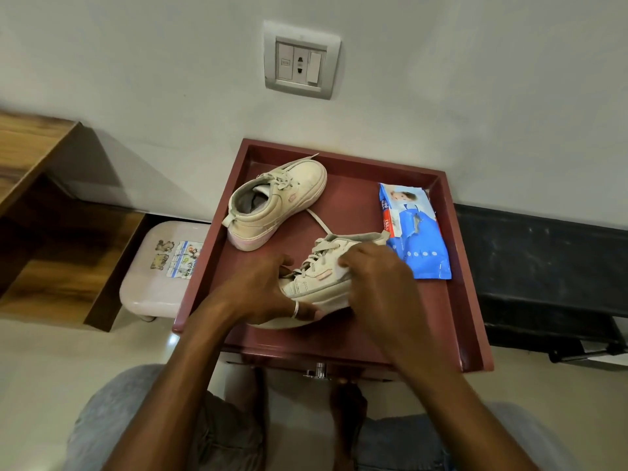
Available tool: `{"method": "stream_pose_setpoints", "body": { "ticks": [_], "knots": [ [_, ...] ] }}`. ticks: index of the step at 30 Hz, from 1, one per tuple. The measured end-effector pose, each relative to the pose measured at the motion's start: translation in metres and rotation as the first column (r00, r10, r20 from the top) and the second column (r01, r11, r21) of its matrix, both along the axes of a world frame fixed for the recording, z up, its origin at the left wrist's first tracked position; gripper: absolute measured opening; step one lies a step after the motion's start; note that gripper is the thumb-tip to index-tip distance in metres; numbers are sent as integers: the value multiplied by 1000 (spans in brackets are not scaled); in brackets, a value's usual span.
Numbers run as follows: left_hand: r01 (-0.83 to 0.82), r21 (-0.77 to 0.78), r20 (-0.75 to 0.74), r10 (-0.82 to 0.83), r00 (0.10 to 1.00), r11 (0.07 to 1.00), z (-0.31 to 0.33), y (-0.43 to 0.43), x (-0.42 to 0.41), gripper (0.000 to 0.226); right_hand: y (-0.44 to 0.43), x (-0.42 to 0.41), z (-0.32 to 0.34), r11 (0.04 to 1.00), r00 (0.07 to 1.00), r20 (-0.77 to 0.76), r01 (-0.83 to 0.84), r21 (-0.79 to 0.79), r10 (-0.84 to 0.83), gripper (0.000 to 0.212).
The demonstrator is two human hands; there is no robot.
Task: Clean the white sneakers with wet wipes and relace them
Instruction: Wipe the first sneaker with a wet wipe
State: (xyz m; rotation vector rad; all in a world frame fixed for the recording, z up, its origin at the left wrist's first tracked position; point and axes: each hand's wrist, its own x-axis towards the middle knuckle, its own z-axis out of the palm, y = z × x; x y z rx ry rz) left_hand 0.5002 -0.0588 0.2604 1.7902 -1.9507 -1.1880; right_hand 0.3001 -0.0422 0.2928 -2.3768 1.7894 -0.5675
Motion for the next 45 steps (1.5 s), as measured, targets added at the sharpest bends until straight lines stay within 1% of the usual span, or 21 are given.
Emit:
{"method": "stream_pose_setpoints", "body": {
  "ticks": [3,5,8,11,13,16,18,19,21,24,26,27,29,31,33,37,39,40,42,44,45],
  "knots": [
    [36,-4,4,-36,999,999,-1,-2,1,105,16,32,-7,969,969,37,-244,45,243,27],
    [48,-8,14,-48,999,999,-2,-2,1,101,14,33,-8,950,952,46,-304,65,301,29],
    [22,5,-4,-22,1000,1000,-2,-1,1,115,0,5,0,983,985,19,-174,51,174,34],
    [14,16,-14,-14,1000,1000,-2,0,-1,113,-12,-23,4,1000,1000,-16,21,17,-21,31],
    [14,18,-4,-14,1000,1000,-1,-1,-1,113,-11,-22,3,999,999,7,33,12,-33,32],
    [30,5,19,-30,999,1000,0,-1,-1,111,7,12,0,986,987,45,-155,68,152,31],
    [47,-5,26,-47,999,999,-2,-2,0,104,21,32,-2,954,958,12,-285,90,286,24],
    [53,-5,23,-53,998,999,-3,-2,1,104,22,33,-2,948,952,-3,-305,89,307,22],
    [45,9,11,-45,999,999,-3,-1,1,112,11,17,-1,970,972,0,-234,62,234,18],
    [29,33,-4,-29,1000,999,-3,-1,1,115,-12,-22,2,997,997,34,73,4,-73,20],
    [31,31,-6,-31,999,999,-2,-1,0,115,-17,-32,1,985,982,85,170,-19,-168,22],
    [30,28,-4,-30,1000,999,-3,-2,0,114,-14,-26,0,988,982,114,152,-27,-148,23],
    [34,23,-1,-34,999,999,-3,-2,1,114,2,-1,-1,1000,991,133,27,-15,-25,27],
    [51,2,-1,-51,999,999,-4,-2,2,115,20,23,-2,991,989,74,-131,25,129,27],
    [73,-18,9,-73,997,997,-4,-3,3,115,19,22,-3,984,985,18,-174,23,174,26],
    [122,-27,-2,-122,993,992,-5,-4,4,82,-13,-29,-3,994,994,42,103,-45,-101,28],
    [128,-32,-13,-128,992,991,-5,-4,3,76,-16,-39,0,980,980,39,197,-39,-195,29],
    [130,-36,-16,-131,991,991,-5,-4,3,74,-14,-35,0,979,980,32,198,-41,-197,33],
    [134,-40,-28,-135,990,990,-5,-4,2,68,-4,-15,0,992,992,37,121,-31,-120,37],
    [146,-60,-43,-149,988,987,-6,-4,4,58,10,12,1,999,998,43,-46,21,45,38],
    [161,-82,-42,-165,985,984,-9,-4,4,47,17,25,-1,988,989,40,-147,45,145,35]
  ]
}}
